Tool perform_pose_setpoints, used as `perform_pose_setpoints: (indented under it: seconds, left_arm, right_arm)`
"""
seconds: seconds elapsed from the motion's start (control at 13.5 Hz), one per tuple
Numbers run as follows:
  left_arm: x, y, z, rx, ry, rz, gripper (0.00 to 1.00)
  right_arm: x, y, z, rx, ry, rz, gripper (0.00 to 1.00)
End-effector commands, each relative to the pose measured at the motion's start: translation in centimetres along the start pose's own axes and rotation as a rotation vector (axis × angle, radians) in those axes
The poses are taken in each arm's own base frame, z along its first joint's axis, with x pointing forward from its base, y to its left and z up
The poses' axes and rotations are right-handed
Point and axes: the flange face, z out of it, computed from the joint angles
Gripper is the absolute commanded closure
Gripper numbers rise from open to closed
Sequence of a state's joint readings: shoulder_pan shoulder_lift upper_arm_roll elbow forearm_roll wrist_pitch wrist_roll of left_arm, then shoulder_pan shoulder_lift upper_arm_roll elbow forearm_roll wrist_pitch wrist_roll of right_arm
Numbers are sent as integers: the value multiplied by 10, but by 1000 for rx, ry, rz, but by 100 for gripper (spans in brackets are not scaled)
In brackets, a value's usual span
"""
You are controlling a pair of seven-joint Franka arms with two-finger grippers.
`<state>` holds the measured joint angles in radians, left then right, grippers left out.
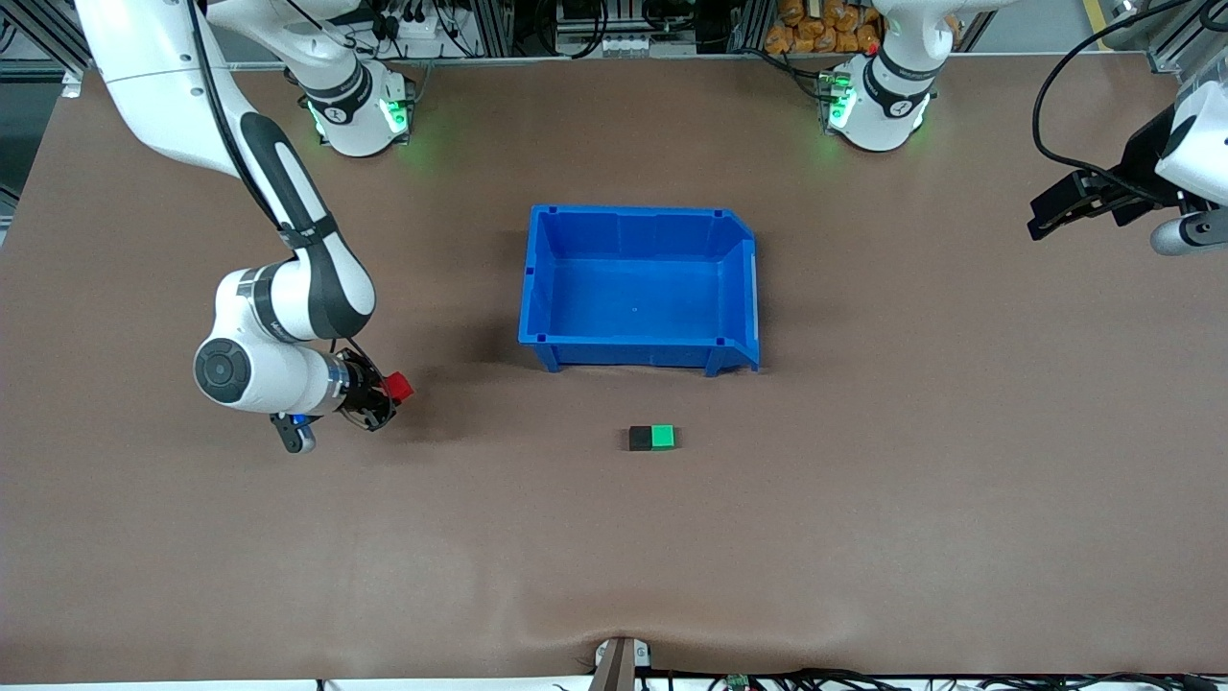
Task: Attach green and red cubes to black cube
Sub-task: 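Carry the red cube with the right gripper toward the black cube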
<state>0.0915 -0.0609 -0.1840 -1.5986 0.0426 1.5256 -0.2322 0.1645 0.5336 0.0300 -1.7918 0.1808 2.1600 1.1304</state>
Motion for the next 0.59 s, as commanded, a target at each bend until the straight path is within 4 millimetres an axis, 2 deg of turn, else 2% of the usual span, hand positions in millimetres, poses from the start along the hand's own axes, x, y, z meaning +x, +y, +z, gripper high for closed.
perform_pose_setpoints:
  seconds: [0.0,0.15,0.52]
  left_arm:
    - [-4,-3,-6,0,4,13,0]
    - [-2,-1,-1,2,-5,17,0]
    - [-2,2,-2,2,-1,21,0]
  right_arm:
    - [-7,-11,-2,8,-13,36,100]
    - [-16,-19,-4,21,-23,55,100]
    - [-31,-35,0,28,-22,104,100]
